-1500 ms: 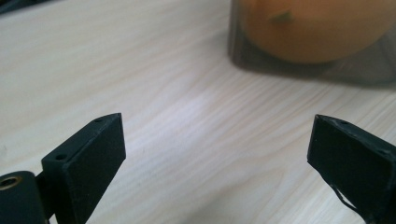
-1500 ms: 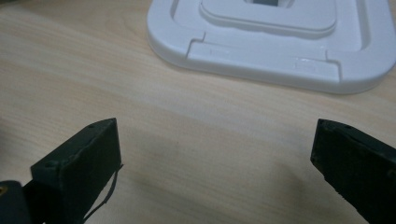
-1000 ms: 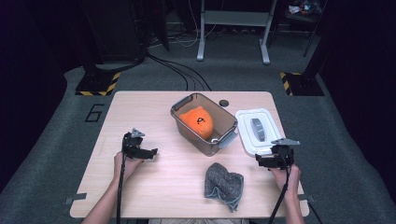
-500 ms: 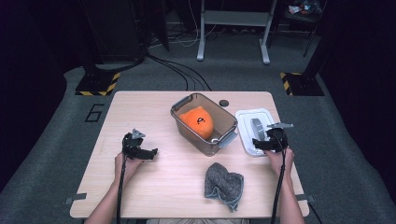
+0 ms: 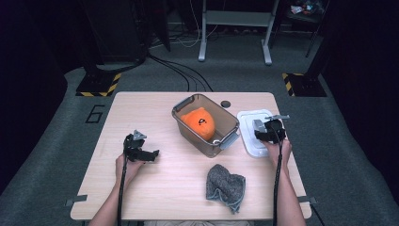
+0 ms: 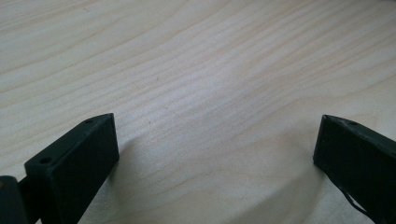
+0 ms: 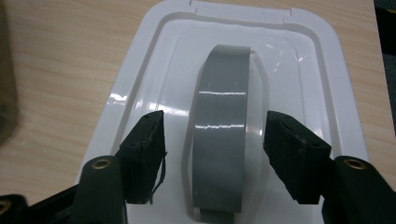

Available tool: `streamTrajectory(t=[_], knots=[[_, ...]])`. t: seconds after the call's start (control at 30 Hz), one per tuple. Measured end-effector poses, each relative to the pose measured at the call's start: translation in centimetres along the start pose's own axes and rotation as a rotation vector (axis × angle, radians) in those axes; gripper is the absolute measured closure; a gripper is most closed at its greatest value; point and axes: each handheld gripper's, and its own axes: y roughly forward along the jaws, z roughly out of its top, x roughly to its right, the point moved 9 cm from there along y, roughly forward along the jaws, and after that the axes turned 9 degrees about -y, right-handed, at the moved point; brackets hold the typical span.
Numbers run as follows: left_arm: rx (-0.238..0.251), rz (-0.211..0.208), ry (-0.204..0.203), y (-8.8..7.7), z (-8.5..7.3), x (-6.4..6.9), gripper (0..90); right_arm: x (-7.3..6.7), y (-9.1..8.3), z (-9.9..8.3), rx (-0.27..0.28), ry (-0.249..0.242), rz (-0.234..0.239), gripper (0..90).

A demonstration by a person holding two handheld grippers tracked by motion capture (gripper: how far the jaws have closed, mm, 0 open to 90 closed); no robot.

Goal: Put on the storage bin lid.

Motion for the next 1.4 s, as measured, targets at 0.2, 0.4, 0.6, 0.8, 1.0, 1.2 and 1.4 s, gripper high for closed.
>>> streamTrajectory(t=[0.2,0.4,0.6,0.8,1.0,1.2,1.4], knots=[[0.008,0.006,0.007,0.1,0.1,0.0,0.1,-0.2,0.3,1.3,0.019,-0.052,-0.049,54.7],[0.001,0.004,0.004,0.0,0.0,0.0,0.2,-0.1,0.7,1.2,0.007,-0.056,-0.082,63.6],[0.013,0.002,-0.005,0.1,0.1,0.1,0.2,0.0,0.7,1.3,0.012,-0.034,-0.082,66.2],[0.013,0.004,-0.004,0.1,0.1,0.1,0.2,0.2,-0.1,1.6,0.019,-0.015,-0.067,66.5],[0.014,0.004,-0.004,0.1,0.1,0.1,0.3,0.1,-1.3,2.2,0.043,-0.023,-0.058,66.5],[0.014,0.004,-0.003,0.1,0.1,0.1,0.3,-0.1,-2.4,2.5,0.034,-0.043,-0.061,66.4],[0.014,0.004,-0.003,0.1,0.1,0.1,0.3,0.5,-3.9,2.9,0.040,-0.058,-0.069,66.4]])
